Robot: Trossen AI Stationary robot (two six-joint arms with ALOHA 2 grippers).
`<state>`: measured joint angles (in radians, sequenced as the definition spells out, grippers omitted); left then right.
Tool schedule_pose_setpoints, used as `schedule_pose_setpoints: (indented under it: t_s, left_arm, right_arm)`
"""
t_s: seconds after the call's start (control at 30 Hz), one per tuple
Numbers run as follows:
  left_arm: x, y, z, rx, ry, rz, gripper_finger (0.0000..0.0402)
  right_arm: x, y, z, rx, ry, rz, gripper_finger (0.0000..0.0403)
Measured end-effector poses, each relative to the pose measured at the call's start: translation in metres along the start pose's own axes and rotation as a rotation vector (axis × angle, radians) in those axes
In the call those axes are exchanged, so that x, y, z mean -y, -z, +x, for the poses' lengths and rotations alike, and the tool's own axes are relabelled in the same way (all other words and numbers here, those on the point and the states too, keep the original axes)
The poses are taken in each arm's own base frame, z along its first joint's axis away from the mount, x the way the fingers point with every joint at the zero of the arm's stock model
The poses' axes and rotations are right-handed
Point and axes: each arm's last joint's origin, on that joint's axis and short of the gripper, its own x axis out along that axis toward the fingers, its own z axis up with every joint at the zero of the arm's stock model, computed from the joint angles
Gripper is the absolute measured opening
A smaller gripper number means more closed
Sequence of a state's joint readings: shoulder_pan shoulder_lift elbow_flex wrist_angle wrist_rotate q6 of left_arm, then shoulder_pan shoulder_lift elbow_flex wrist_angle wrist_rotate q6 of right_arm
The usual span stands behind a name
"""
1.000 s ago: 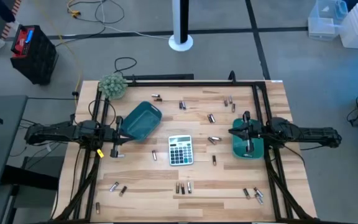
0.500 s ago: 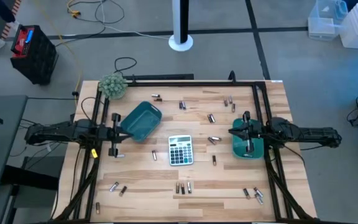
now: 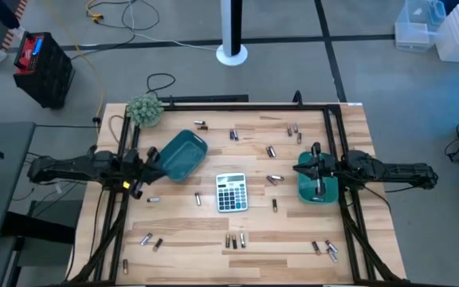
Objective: Sort batteries
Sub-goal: Put the silver/black battery into the blue bin
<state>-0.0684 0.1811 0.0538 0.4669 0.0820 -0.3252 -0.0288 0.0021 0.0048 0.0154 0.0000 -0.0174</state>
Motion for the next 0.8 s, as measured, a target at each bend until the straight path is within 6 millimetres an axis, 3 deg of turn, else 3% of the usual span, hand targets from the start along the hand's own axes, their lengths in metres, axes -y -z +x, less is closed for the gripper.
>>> schedule_pose_setpoints:
  t_s: [0.4, 0.63, 0.8]
  left_arm:
    - [0.016, -0.044, 0.063, 0.069, 0.042, 0.157, 0.0]
    - [0.015, -0.047, 0.093, 0.002, 0.026, 0.194, 0.0]
    - [0.01, -0.032, 0.101, -0.111, -0.003, 0.185, 0.0]
  right_arm:
    - [0.002, 0.0, 0.0, 0.0, 0.019, 0.0, 0.0044]
    - [0.002, -0.009, 0.0, 0.089, 0.022, 0.041, 0.0044]
    - [0.003, -0.015, -0.001, 0.156, 0.022, 0.122, 0.0044]
